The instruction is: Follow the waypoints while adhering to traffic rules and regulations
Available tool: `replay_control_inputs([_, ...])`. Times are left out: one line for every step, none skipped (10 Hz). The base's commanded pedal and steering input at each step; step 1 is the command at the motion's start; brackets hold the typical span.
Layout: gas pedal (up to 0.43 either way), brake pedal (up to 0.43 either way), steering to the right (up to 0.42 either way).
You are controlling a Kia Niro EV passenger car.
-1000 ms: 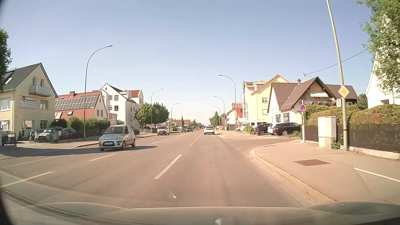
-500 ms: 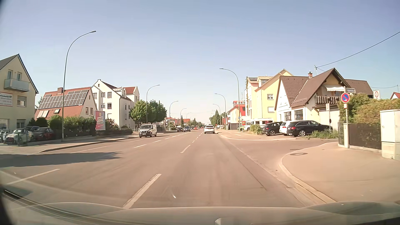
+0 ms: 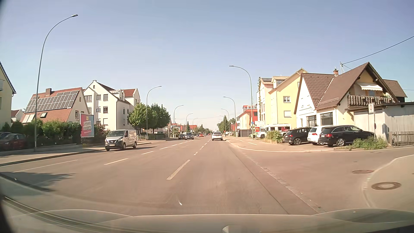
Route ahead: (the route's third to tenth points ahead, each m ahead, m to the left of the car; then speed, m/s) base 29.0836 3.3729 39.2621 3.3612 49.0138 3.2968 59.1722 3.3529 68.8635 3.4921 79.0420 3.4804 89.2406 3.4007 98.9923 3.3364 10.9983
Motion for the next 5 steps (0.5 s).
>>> replay_control_inputs([0.138,0.0,-0.005])
replay_control_inputs([0.138,0.0,-0.005])
replay_control_inputs([0.138,0.0,-0.005])
replay_control_inputs([0.138,0.0,-0.005])
replay_control_inputs([0.138,0.0,-0.004])
